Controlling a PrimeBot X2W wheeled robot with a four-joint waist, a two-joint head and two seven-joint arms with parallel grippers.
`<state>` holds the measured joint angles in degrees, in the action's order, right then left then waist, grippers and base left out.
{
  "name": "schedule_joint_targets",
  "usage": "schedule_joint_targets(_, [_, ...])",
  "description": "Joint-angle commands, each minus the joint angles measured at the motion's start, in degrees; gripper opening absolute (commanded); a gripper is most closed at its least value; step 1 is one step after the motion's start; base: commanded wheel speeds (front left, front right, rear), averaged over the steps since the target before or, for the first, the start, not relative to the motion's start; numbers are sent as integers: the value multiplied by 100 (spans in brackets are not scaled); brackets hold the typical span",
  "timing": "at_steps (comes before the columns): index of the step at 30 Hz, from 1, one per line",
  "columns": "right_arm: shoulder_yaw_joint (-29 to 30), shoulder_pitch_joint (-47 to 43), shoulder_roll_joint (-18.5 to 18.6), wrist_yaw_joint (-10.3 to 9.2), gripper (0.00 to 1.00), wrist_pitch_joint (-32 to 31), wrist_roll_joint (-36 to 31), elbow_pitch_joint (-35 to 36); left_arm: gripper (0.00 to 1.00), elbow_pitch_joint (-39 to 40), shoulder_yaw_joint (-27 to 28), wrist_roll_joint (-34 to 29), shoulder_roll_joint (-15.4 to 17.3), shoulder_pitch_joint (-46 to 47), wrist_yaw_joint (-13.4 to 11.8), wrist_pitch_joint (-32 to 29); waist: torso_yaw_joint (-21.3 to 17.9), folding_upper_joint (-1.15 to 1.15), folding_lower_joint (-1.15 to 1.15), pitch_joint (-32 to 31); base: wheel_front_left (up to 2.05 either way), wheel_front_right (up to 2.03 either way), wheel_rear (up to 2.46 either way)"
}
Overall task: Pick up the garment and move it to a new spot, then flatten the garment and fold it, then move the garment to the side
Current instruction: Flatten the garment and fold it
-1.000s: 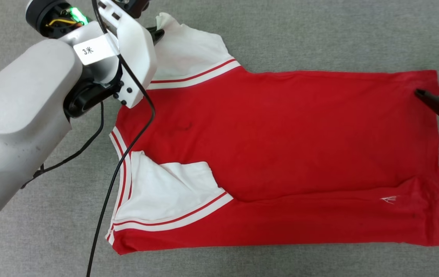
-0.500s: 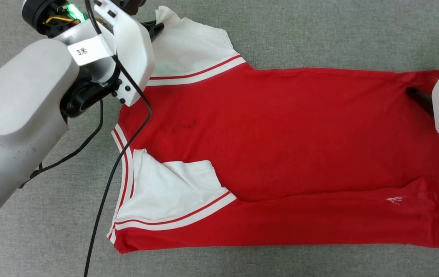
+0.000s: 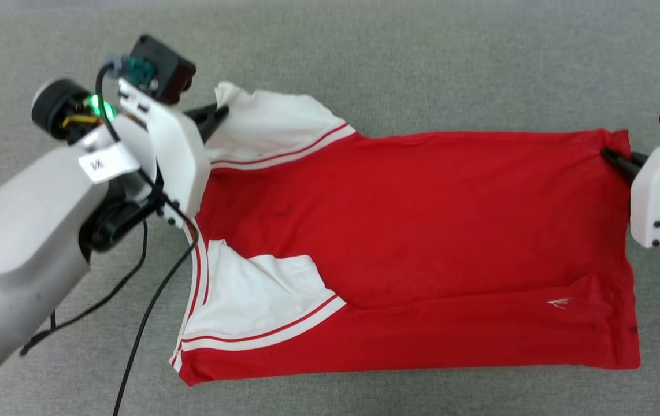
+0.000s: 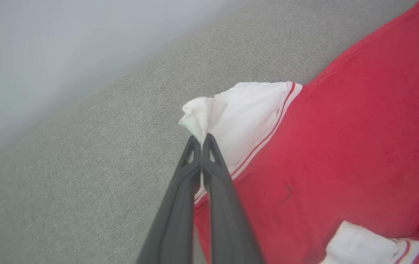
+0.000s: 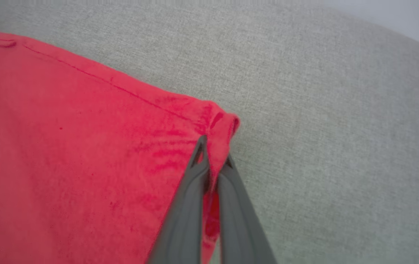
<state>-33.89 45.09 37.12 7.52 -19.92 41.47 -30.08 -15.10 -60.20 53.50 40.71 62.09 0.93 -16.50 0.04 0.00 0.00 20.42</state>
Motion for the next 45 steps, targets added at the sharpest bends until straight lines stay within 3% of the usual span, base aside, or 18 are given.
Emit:
schedule_joint_targets(1, [-11, -154, 68, -7, 0, 121, 69, 44, 0, 106, 5, 39, 74, -178, -72, 66, -7, 0, 0, -202, 0, 0, 0])
schedule_joint_targets(19, [331, -2104, 403, -7, 0, 782, 286, 951, 0, 1313, -255, 501, 836, -2150, -933, 521, 130, 0, 0, -1086, 0, 0, 0])
schedule_joint_targets(24, [595, -2753, 386, -7, 0, 767, 249, 1207, 0, 1461, -376, 676, 866, -2659, -1101, 617, 178, 0, 0, -1204, 0, 0, 0])
schedule_joint_targets(32, [1019, -3527, 248, -7, 0, 542, 141, 1461, 0, 1341, -542, 795, 795, -3056, -1192, 657, 205, 0, 0, -1211, 0, 0, 0])
schedule_joint_targets(44, [1261, -3961, -62, -7, 0, 533, -20, 1391, 0, 697, -625, 855, 503, -3245, -1042, 840, 200, 0, 0, -1140, 0, 0, 0])
schedule_joint_targets(45, [1300, -3966, -75, -7, 31, 571, -50, 1384, 20, 648, -612, 831, 483, -3240, -1078, 900, 195, 0, 0, -1157, 0, 0, 0])
